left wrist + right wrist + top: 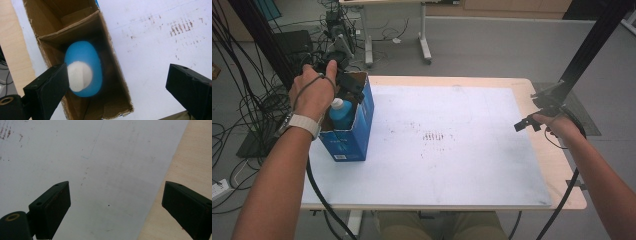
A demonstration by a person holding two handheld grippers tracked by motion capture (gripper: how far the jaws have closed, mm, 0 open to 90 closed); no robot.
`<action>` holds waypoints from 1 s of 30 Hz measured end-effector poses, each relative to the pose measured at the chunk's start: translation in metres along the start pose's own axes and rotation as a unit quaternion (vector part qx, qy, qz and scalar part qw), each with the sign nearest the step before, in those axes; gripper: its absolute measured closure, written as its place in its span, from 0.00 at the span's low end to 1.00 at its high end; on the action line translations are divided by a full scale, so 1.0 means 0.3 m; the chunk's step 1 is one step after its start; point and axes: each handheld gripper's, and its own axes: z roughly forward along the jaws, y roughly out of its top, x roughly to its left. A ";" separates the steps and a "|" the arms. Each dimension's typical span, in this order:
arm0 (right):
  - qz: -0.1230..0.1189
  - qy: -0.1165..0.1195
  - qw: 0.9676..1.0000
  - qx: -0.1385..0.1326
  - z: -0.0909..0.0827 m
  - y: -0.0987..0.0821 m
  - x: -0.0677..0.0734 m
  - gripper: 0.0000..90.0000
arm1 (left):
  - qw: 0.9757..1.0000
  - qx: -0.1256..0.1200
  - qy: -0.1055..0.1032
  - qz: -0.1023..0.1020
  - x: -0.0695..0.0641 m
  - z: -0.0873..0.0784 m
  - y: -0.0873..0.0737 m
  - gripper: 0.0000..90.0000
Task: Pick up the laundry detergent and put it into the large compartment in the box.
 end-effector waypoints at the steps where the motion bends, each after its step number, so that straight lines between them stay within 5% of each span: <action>1: 0.001 0.000 1.000 0.000 -0.001 0.001 0.002 0.09 | 1.000 -0.002 0.002 -0.001 -0.010 -0.007 0.006 0.06; 30: -0.001 0.001 1.000 -0.007 -0.013 0.006 0.006 0.09 | 1.000 -0.004 -0.021 -0.010 -0.167 -0.006 0.106 0.05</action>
